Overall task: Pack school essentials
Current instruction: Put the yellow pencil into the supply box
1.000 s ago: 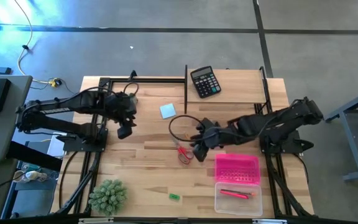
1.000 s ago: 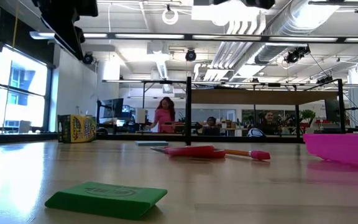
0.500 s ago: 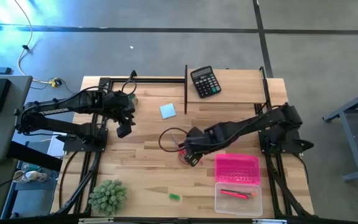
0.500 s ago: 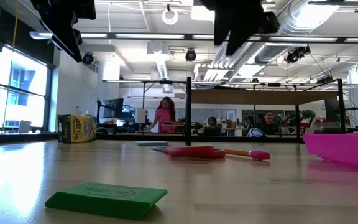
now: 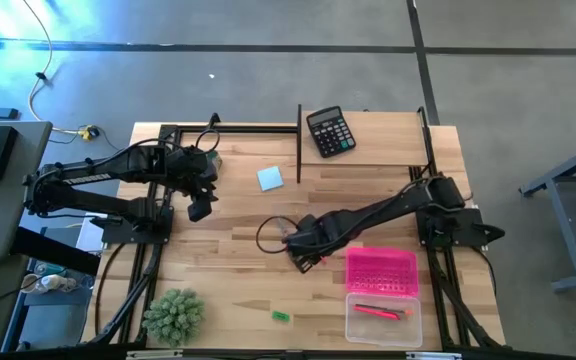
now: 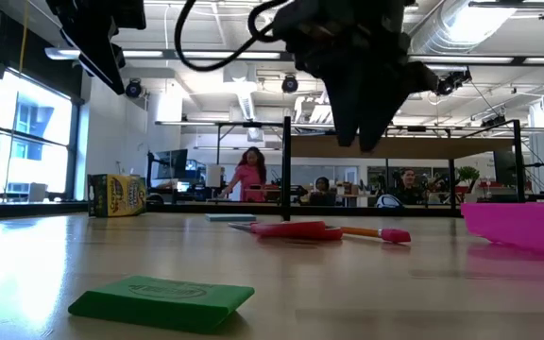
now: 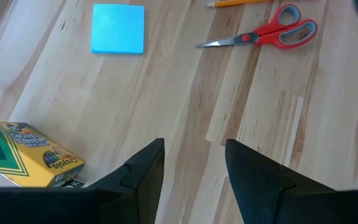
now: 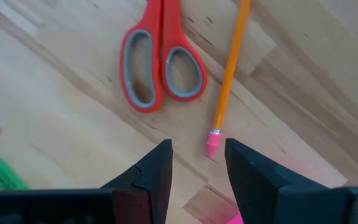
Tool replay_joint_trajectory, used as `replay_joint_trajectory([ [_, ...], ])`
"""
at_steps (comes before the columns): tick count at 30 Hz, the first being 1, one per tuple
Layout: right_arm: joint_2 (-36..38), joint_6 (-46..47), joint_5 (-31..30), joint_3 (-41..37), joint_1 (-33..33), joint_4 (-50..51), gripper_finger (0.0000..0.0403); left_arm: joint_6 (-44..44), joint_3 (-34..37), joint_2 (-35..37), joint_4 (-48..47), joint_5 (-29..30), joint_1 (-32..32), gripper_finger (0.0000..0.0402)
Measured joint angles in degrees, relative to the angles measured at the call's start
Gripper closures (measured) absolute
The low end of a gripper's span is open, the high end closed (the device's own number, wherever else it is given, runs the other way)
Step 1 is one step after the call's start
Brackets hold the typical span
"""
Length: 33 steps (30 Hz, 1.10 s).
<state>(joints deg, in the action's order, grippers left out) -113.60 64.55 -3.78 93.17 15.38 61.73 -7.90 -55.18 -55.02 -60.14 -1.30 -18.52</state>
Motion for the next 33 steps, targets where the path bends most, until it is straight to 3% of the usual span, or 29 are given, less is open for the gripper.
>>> replay_joint_trajectory([
  [13, -3.19, -1.86, 4.06, -3.54, 1.72, -0.36, 0.0265, -0.37, 0.0, -0.02, 0.02, 0.02, 0.0, 0.0243],
  [33, -3.19, -1.57, 3.44, -13.3, 1.87, -12.13, 0.0265, -1.36, 0.0, -0.02, 0.02, 0.02, 0.01, 0.0243],
])
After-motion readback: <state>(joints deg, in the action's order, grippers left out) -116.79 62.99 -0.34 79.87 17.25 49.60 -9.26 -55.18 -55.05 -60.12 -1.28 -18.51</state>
